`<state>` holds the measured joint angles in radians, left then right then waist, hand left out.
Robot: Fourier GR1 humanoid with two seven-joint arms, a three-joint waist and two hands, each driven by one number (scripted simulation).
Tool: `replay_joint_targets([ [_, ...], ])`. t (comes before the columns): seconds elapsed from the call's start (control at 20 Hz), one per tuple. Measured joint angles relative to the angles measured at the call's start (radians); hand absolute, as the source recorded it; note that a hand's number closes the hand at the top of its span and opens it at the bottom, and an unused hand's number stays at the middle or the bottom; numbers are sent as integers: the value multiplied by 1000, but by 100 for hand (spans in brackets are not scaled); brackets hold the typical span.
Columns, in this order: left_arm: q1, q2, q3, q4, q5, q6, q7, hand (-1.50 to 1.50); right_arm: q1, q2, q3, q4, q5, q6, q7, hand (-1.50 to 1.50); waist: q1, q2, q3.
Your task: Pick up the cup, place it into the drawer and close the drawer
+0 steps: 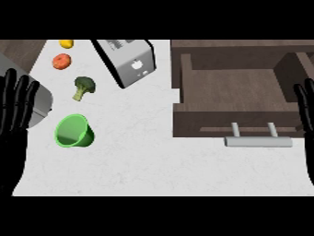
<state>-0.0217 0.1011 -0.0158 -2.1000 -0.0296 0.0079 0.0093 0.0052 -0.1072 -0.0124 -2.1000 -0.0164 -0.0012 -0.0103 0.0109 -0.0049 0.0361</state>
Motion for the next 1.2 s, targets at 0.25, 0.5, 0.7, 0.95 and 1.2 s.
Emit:
replay_joint_targets([
  [0.25,-34,18,66,50,23,-3,-21,-150,-12,11,13,18,-9,10,2,-150,-8,4,-26],
  [0.5,-55,-25,122,144,123,8,-22,-150,-17,16,39,19,-65,46,61,-150,-11,5,-34],
  [0.7,-72,-33,148,194,174,3,-24,-150,-31,23,47,17,-85,56,98,-150,-12,5,-35],
  [0.95,-80,-43,142,204,187,16,-17,-150,-26,34,51,24,-75,63,96,-150,-11,5,-36],
  [1.2,-111,-45,142,250,177,39,-30,-150,-65,33,32,48,-84,70,110,-150,-12,5,-36],
])
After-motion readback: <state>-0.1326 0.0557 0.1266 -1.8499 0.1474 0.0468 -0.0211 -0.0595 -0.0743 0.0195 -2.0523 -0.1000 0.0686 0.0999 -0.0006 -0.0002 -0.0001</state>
